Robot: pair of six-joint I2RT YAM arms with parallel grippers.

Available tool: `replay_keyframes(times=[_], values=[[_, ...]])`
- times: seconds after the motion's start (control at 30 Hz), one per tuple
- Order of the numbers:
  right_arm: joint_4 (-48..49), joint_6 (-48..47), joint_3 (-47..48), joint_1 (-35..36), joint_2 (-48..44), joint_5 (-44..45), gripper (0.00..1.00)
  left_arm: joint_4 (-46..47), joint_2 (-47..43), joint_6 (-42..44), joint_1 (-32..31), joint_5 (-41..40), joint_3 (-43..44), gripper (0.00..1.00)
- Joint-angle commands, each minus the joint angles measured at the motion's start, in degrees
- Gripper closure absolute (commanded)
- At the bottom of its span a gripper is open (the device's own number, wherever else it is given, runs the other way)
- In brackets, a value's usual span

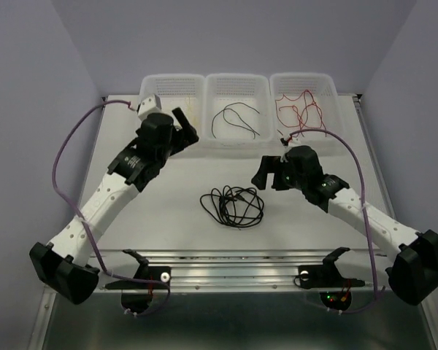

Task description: Untangle the cables

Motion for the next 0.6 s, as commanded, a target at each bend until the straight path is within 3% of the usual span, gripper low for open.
replay_keyframes(times=[0.0,0.1,0.33,0.57], values=[[0.0,5.9,-2.0,5.1,4.8,10.8,0.00,4.5,-7.4,-10.6,-3.0,3.9,-20.5,0.01],[0.6,8.5,-2.3,7.2,10.4,17.5,0.00,6.8,-12.7,-15.7,-7.1,5.8,-33.4,0.01],[5.5,8.7,-0.1,8.3,20.8,21.8,0.05,8.0,-13.8,-20.6,-12.6,5.9,-39.2,0.01],[6.0,9.9,-0.1,9.4,25.8,23.2,0.41,9.0,-11.8,-21.3,-13.7,4.9,-39.0,0.01]])
